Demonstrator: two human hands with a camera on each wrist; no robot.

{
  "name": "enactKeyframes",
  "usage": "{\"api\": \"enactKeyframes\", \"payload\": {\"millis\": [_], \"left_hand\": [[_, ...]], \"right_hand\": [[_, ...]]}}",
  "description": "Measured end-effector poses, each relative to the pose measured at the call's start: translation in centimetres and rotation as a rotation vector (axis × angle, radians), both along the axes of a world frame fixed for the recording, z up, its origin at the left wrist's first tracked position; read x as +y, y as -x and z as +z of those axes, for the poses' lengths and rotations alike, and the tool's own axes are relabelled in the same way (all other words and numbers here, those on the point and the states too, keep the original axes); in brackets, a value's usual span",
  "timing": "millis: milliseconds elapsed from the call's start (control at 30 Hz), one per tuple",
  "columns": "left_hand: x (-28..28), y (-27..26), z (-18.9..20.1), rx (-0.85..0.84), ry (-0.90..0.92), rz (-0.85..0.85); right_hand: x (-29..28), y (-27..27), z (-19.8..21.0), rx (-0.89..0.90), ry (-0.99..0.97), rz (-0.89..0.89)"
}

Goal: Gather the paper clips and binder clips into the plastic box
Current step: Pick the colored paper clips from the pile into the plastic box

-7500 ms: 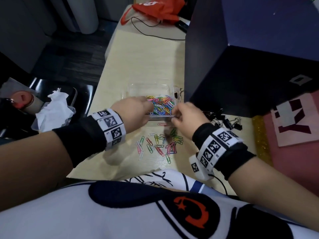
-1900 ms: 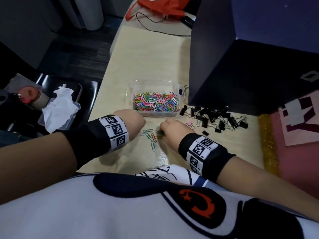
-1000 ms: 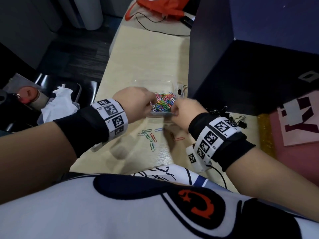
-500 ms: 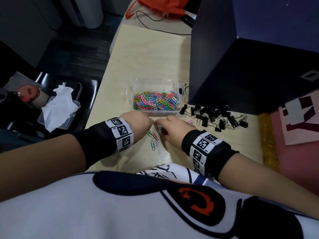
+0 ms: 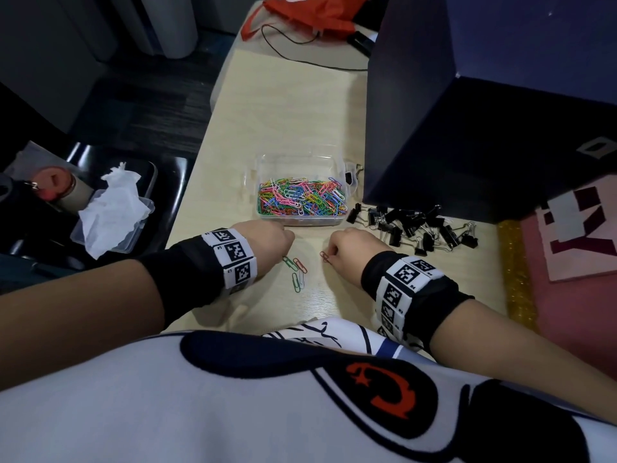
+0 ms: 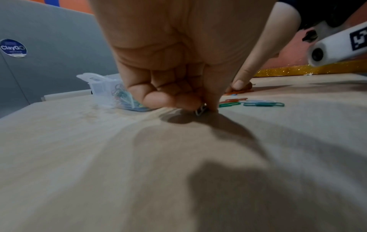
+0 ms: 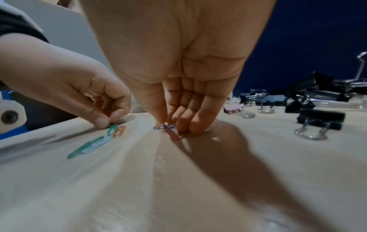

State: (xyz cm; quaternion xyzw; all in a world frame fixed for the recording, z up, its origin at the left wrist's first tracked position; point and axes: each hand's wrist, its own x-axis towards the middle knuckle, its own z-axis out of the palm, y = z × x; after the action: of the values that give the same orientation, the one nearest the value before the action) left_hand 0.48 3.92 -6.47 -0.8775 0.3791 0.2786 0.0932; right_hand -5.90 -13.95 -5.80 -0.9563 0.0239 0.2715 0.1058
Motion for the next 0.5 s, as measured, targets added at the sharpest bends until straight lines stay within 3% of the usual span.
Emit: {"api": "enactKeyframes", "payload": {"millis": [133,500], "left_hand": [[-0.2,0.1,0.4,-0.002,0.044,0.004],[-1.2,0.8,1.5,-0.054,-0.089,-0.045]], "right_hand": [[0.7,0.3,0.1,-0.016,0.004,-0.003],[1.1,0.3,0.5,0.026,0.041,0.013]]}}
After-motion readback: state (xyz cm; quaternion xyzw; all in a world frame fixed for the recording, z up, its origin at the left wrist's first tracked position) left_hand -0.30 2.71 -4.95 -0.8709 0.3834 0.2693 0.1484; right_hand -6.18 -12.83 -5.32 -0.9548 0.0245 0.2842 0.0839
